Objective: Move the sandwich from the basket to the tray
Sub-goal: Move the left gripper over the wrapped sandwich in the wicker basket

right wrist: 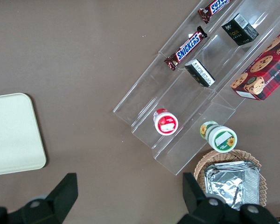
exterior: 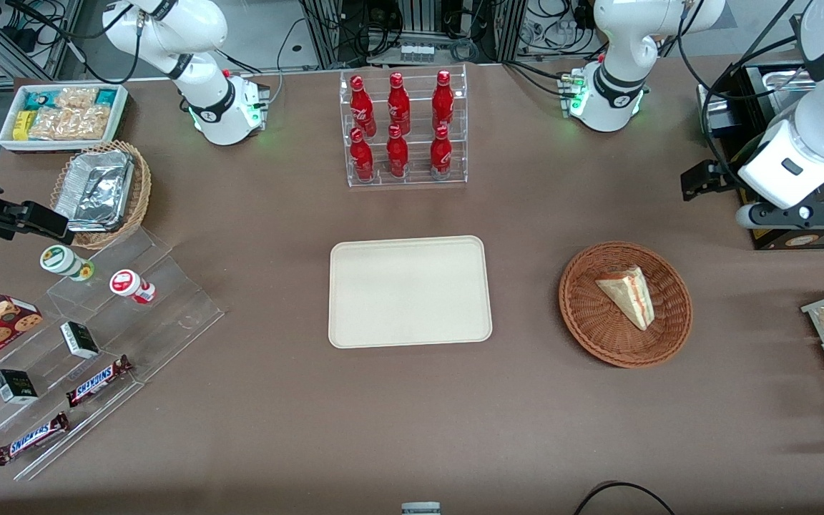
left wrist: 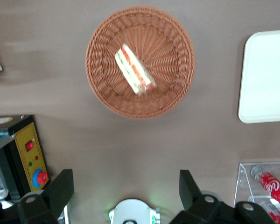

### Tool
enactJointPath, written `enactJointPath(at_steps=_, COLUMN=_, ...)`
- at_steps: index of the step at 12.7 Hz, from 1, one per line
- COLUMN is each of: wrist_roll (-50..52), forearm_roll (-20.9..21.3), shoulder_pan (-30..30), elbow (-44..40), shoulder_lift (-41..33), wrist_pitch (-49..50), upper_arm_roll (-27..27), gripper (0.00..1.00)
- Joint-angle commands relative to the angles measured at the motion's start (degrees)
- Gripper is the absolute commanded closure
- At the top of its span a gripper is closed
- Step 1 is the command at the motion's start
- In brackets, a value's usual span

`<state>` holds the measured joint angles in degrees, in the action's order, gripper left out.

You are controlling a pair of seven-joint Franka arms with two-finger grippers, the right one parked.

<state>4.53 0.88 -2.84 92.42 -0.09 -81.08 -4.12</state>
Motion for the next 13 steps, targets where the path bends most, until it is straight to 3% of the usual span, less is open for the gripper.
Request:
enactJointPath(at_steps=1, wrist_roll=-1.2, forearm_roll=0.2, shoulder_pan=-1.0, elbow=-0.8, shoulder_lift=-0.3, wrist_pitch=1.8, upper_arm_roll=0.2, gripper=0.00)
enactJointPath(at_steps=5, wrist_roll=-1.5, forearm_roll=-0.8, shoulder_pan=-1.1, elbow=1.2, shoulder_lift=0.6, wrist_pitch=-0.6, upper_arm_roll=0.4, gripper=0.00)
enactJointPath(at_steps=9, wrist_roll=-1.5, forearm_roll=-0.6, shoulder_pan=-1.2, elbow=9.7, shoulder_lift=1.4, wrist_pitch=-9.5, upper_arm_roll=0.3, gripper=0.00)
enactJointPath(at_steps=13, wrist_roll=-1.5, forearm_roll=-0.4, shoulder_pan=-0.9, elbow=22.9, shoulder_lift=1.9, wrist_pitch=-26.6, upper_arm_roll=0.4, gripper=0.00)
